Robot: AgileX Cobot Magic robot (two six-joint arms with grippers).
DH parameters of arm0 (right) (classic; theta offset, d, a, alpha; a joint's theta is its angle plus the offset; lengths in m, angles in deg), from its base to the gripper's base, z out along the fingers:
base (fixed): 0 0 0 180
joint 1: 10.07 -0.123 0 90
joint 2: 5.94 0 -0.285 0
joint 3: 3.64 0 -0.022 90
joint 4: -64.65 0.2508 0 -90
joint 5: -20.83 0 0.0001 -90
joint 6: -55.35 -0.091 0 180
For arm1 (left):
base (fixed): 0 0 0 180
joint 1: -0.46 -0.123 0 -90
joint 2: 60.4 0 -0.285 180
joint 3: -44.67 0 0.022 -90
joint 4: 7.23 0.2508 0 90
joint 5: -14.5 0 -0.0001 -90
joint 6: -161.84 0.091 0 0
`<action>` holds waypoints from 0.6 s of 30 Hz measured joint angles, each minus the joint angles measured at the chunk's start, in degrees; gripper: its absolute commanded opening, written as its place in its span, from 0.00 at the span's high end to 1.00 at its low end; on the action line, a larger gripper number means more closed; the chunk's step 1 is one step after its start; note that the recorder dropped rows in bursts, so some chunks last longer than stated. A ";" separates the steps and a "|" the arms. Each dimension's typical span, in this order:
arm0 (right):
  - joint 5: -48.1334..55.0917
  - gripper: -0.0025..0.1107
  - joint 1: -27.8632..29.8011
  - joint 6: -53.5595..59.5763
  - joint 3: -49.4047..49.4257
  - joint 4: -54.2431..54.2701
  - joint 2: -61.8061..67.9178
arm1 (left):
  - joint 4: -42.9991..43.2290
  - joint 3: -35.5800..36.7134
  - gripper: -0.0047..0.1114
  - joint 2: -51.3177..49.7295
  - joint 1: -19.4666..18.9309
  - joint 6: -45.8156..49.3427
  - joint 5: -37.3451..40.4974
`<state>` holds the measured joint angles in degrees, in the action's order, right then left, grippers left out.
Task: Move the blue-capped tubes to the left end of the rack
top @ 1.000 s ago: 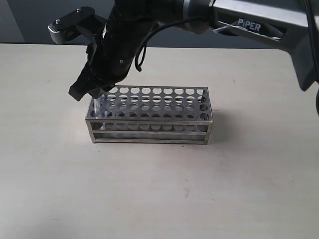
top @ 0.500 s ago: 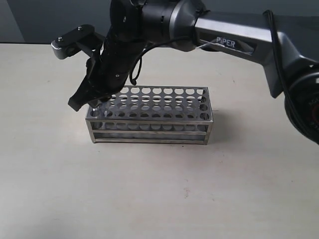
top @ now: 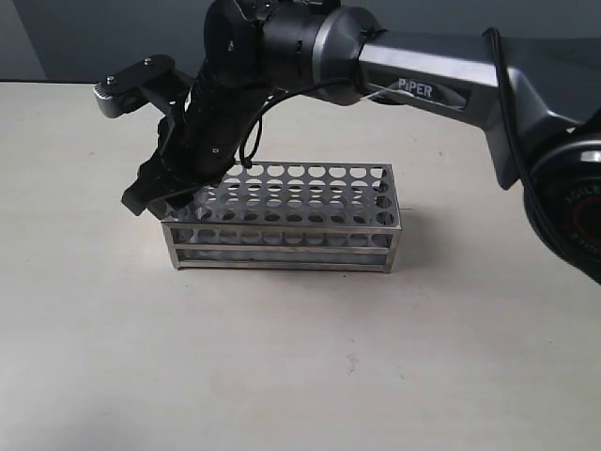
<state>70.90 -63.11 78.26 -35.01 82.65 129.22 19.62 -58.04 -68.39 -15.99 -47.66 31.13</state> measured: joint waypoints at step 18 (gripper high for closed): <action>8.29 0.83 0.10 -6.25 0.00 -7.14 -14.01 | 0.00 0.00 0.95 0.00 0.00 0.00 0.00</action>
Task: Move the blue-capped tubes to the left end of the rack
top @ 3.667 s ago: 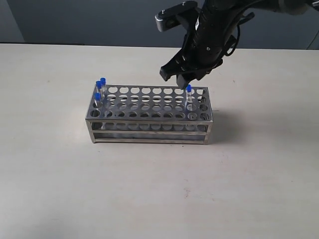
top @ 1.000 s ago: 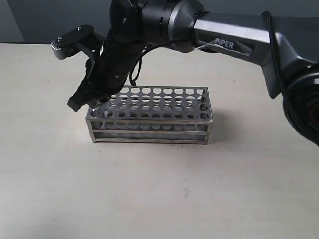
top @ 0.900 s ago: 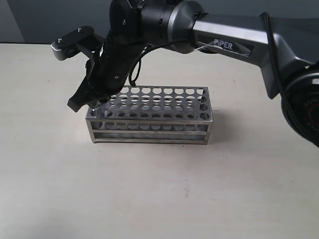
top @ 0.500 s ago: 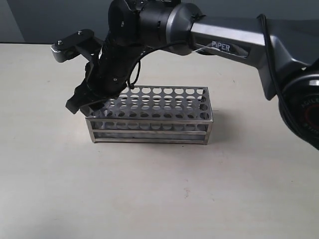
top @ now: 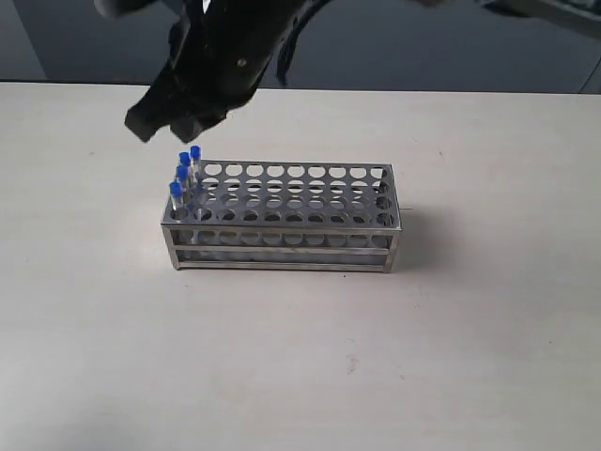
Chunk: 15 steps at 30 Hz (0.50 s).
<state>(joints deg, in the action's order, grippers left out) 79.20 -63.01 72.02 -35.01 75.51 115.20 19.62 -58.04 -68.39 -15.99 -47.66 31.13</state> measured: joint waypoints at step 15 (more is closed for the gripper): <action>11.14 0.83 0.00 -8.29 0.11 -8.63 -20.64 | 0.00 0.00 0.95 0.00 0.00 0.00 0.00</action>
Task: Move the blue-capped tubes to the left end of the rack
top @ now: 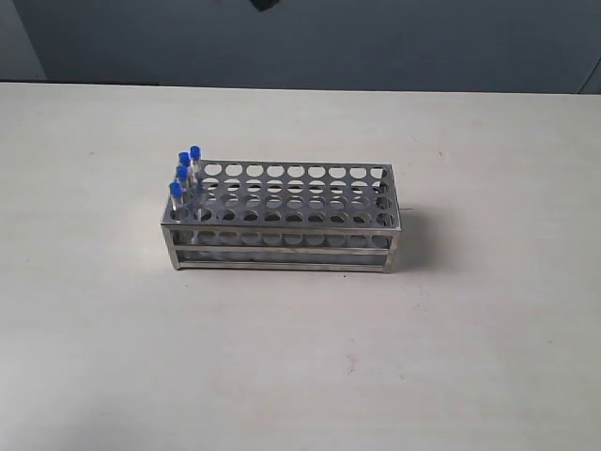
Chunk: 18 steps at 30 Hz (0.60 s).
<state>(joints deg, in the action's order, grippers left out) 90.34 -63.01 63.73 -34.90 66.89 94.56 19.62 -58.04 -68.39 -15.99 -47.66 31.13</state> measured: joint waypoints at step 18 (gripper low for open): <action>0.29 0.83 0.00 -6.06 -0.05 -12.42 -17.10 | 0.00 0.00 0.95 0.00 0.00 0.00 0.00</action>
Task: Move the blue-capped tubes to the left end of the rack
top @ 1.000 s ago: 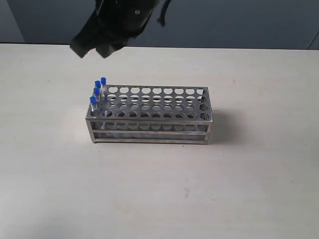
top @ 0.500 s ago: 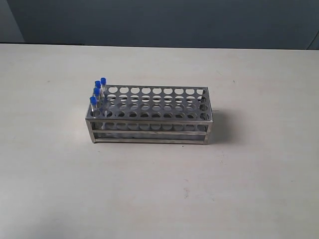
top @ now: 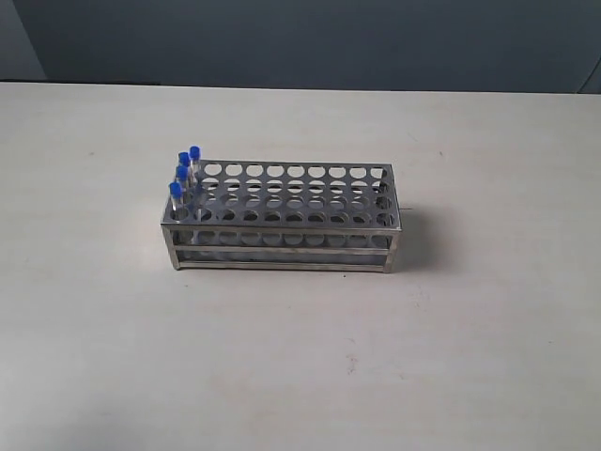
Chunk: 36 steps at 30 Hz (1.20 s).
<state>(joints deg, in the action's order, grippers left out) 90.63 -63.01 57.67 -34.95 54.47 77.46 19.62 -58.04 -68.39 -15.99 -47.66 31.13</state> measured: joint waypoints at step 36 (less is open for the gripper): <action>-59.38 0.83 52.58 1.88 108.29 10.77 -75.23 | 0.00 0.00 0.95 0.00 0.00 0.00 0.00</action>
<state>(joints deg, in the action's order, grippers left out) 31.25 -10.42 59.55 73.34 65.24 2.23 19.62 -58.04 -68.39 -15.99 -47.66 31.13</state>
